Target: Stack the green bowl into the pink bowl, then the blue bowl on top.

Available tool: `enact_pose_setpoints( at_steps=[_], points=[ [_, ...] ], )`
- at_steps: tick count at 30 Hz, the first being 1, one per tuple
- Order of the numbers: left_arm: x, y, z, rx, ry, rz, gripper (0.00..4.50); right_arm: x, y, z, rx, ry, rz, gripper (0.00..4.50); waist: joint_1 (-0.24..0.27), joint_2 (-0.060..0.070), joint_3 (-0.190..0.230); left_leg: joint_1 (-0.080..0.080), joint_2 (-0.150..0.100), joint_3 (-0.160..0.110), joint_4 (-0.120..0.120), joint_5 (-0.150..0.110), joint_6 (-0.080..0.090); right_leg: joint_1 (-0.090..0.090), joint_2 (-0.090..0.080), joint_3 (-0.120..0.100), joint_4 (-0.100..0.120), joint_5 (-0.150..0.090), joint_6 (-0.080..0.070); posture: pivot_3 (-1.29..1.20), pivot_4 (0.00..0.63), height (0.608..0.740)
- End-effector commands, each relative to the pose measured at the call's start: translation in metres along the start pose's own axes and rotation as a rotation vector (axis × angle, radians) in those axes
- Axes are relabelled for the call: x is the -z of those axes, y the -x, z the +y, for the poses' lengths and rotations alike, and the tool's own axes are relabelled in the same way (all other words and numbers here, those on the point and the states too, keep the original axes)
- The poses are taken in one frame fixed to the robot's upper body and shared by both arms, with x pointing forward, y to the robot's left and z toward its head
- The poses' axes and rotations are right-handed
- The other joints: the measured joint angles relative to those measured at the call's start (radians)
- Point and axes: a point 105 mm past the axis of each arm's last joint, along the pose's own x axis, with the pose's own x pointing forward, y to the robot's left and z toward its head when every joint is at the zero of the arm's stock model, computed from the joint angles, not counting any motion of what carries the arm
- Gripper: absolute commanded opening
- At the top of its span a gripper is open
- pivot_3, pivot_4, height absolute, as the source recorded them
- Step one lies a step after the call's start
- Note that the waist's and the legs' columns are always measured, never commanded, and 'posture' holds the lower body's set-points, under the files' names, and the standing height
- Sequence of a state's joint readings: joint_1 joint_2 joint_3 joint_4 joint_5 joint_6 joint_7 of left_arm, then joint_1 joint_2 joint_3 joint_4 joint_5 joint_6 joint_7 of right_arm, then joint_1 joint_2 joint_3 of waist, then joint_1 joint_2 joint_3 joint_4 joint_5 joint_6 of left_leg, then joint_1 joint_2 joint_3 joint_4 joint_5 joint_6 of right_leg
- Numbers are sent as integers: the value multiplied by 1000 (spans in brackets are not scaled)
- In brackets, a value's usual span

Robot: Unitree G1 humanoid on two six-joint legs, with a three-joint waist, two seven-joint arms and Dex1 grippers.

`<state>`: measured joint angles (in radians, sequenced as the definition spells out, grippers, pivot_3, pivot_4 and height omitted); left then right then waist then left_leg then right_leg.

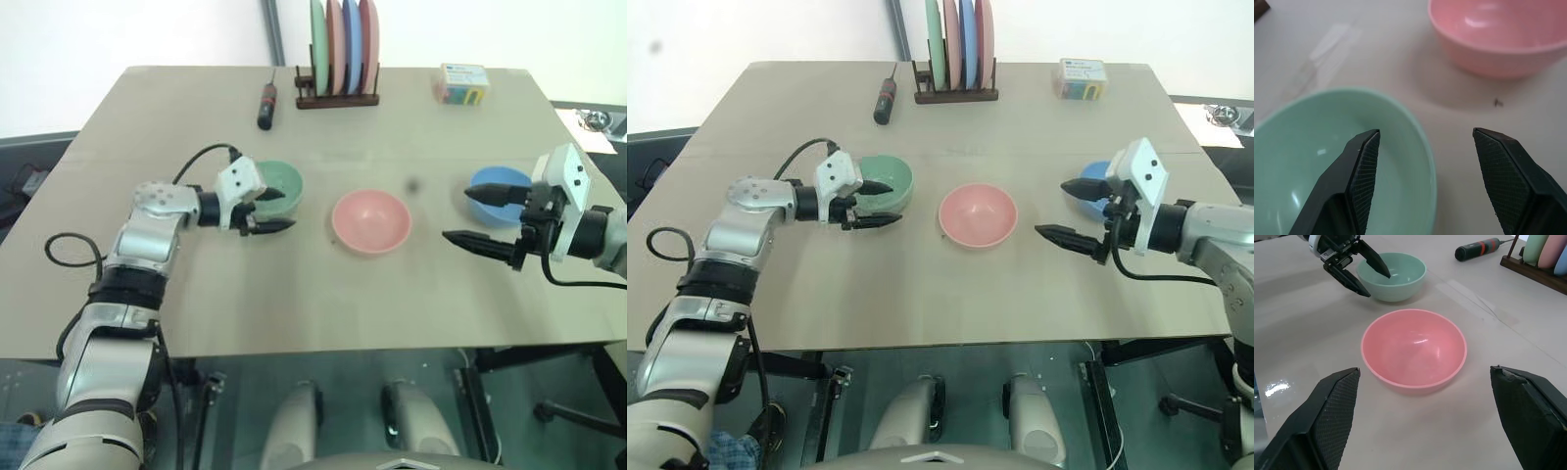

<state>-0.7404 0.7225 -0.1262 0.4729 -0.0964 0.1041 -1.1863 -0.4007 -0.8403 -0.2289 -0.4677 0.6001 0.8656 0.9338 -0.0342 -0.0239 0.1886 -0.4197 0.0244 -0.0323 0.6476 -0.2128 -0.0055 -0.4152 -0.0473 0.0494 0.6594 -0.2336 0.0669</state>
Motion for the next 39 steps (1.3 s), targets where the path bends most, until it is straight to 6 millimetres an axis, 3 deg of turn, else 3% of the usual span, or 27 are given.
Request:
enact_pose_setpoints(
  at_steps=[1,5,8,13,14,22,24,29,34,39],
  points=[
    [1,4,-1,6,-32,40,3238,-11,2,-1,0,47,-19,4445,0,0,0,0,0,0,0,0,0,0,0,0,0,0,0,0,150,740],
    [1,4,-6,45,-16,50,3238,-12,2,1,-23,48,-17,4445,1,0,0,0,0,0,0,0,0,0,0,0,0,0,0,0,150,740],
    [1,5,-6,51,-8,49,2420,-12,2,0,-23,49,-18,4500,1,0,0,0,0,0,0,0,0,0,0,0,0,0,0,0,150,740],
    [3,6,-6,55,-11,65,239,-11,3,-1,-19,47,-18,4500,1,0,0,0,0,0,0,0,0,0,0,0,0,0,0,0,150,740],
    [3,6,-6,56,-13,67,40,-11,3,-1,-19,46,-18,4500,1,0,0,0,0,0,0,0,0,0,0,0,0,0,0,0,150,740],
    [-6,9,-2,53,-84,65,40,-10,1,0,-30,38,-16,4500,0,0,0,1,0,0,1,0,0,0,0,0,1,0,0,0,150,740],
    [-20,10,4,34,-134,35,40,-9,1,1,-33,37,-15,4500,1,0,0,1,0,0,1,0,0,0,0,0,1,0,0,0,150,740],
    [-79,7,13,-6,-260,-116,40,-10,0,0,-35,37,-18,4500,10,0,0,-2,0,-2,3,0,0,0,0,-2,1,0,0,0,150,740],
    [-126,1,-10,98,-357,-246,40,-9,-2,1,-39,36,-19,4500,16,0,0,-3,0,-2,3,0,0,0,0,-2,0,0,0,0,150,740],
    [-144,-7,-42,257,-374,-307,40,-13,-4,2,-42,43,-34,4500,17,0,0,-3,0,-2,4,0,0,0,0,-2,1,0,0,0,150,740]
  ],
)
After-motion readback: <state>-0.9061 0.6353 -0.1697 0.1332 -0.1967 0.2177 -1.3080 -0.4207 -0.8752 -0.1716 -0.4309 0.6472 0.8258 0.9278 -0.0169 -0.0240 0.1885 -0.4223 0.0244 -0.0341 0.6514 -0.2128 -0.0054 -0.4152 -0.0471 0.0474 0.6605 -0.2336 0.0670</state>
